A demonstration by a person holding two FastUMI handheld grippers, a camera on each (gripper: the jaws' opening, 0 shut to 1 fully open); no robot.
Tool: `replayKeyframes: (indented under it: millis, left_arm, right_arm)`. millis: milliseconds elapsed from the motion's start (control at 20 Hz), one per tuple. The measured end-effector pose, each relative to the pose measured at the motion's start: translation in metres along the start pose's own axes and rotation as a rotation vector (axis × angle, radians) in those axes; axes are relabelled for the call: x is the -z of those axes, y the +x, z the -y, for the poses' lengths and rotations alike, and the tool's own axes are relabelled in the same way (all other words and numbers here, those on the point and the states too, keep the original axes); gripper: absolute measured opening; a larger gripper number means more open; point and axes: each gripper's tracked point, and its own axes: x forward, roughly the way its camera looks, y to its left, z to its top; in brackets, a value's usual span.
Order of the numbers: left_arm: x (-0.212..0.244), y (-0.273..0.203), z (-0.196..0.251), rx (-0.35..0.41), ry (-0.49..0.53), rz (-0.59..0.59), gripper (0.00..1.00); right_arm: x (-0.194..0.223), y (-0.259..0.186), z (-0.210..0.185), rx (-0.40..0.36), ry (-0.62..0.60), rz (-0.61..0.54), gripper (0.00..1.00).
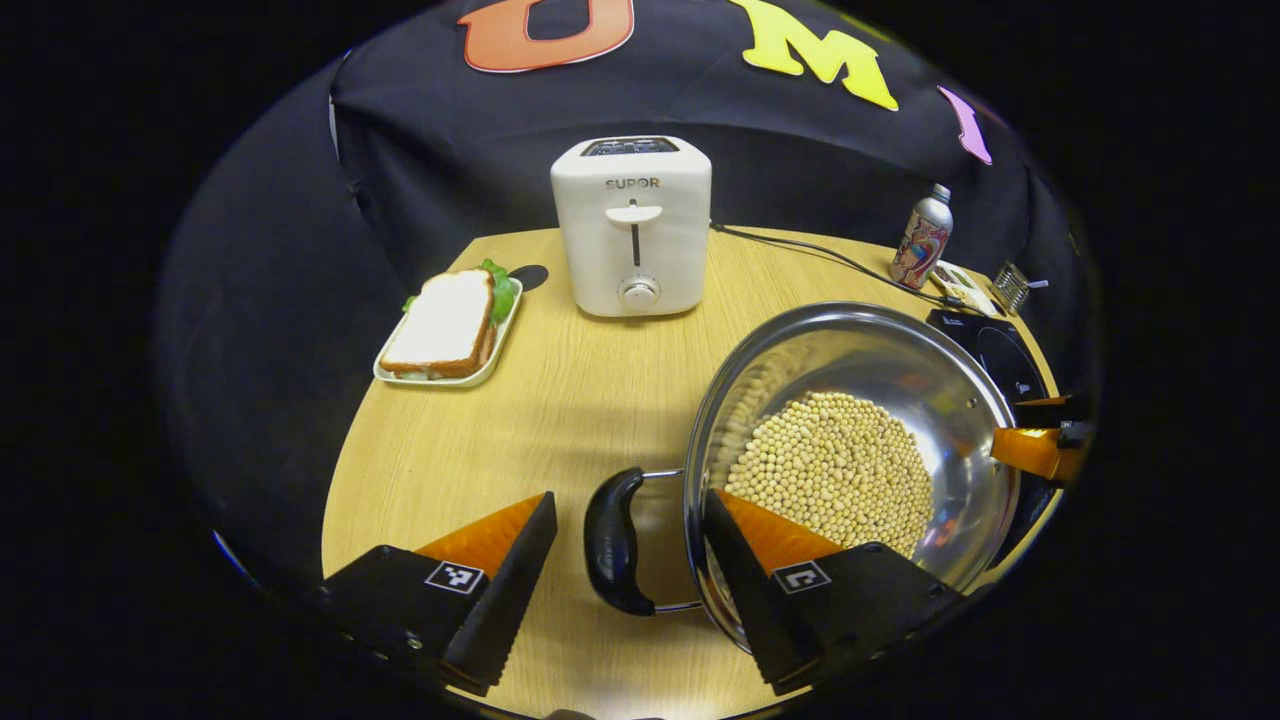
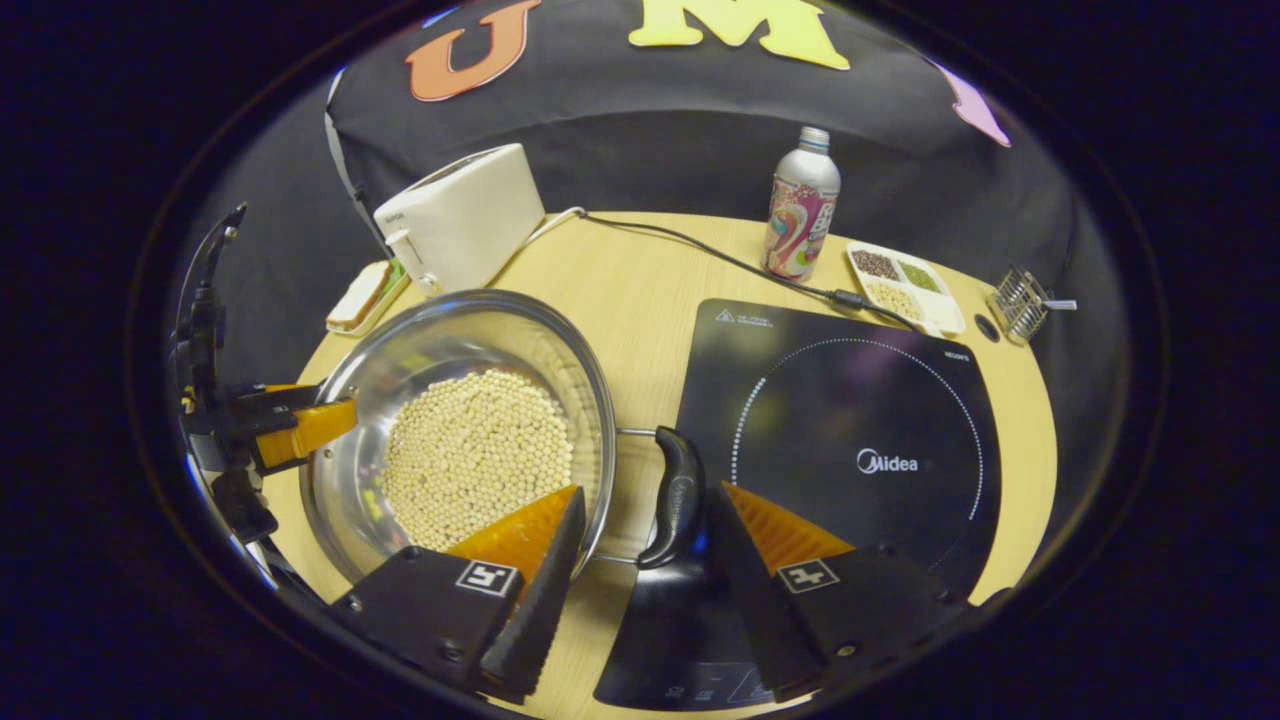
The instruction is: First push the handle of the pot to place it horizontally, then grasp the pot with both hands and set it on the induction cooktop.
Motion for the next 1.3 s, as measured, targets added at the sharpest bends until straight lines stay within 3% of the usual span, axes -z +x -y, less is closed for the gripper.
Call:
replayKeyframes:
  millis: [50, 100, 250, 300, 350, 400, 450, 500, 550, 600, 650, 1000, 1300]
  left_arm:
    - [0.000, 0.003, 0.003, 0.003, 0.003, -0.005, 0.81]
    - [-0.001, 0.006, 0.005, -0.002, 0.009, -0.013, 0.74]
    - [0.000, 0.005, 0.004, 0.010, -0.011, -0.044, 0.68]
    - [0.000, 0.005, 0.005, 0.021, -0.033, -0.057, 0.58]
    - [0.002, 0.005, 0.006, 0.038, -0.049, -0.068, 0.63]
    - [0.002, 0.002, 0.006, 0.055, -0.054, -0.082, 0.54]
    - [0.002, 0.003, 0.006, 0.062, -0.059, -0.090, 0.61]
    - [-0.001, 0.002, 0.007, 0.068, -0.049, -0.093, 0.59]
    - [0.000, 0.001, 0.007, 0.067, -0.038, -0.094, 0.66]
    - [-0.001, 0.001, 0.007, 0.065, -0.030, -0.094, 0.46]
    - [-0.002, 0.000, 0.007, 0.065, -0.027, -0.097, 0.56]
    - [-0.020, -0.027, 0.003, 0.065, -0.010, -0.036, 0.56]
    - [-0.044, -0.056, 0.035, 0.081, 0.029, 0.018, 0.56]
  right_arm:
    - [0.001, 0.002, -0.002, -0.001, 0.008, -0.017, 0.78]
    - [0.001, 0.003, -0.001, 0.001, 0.016, -0.019, 0.68]
    - [0.003, 0.004, -0.002, 0.000, 0.044, -0.043, 0.69]
    - [0.002, 0.003, -0.002, -0.001, 0.060, -0.047, 0.66]
    - [0.000, 0.003, -0.002, -0.001, 0.074, -0.050, 0.66]
    - [0.001, 0.003, -0.002, -0.003, 0.076, -0.055, 0.63]
    - [0.001, 0.003, -0.002, -0.001, 0.067, -0.060, 0.60]
    - [0.001, 0.002, -0.002, 0.001, 0.062, -0.066, 0.58]
    - [0.002, 0.001, -0.003, 0.001, 0.062, -0.070, 0.59]
    - [0.004, -0.001, -0.004, 0.001, 0.072, -0.067, 0.57]
    - [0.005, -0.003, -0.005, 0.000, 0.076, -0.065, 0.55]
    - [-0.015, -0.040, -0.006, -0.014, 0.052, 0.022, 0.54]
    - [-0.022, -0.080, 0.021, 0.007, 0.088, 0.080, 0.53]
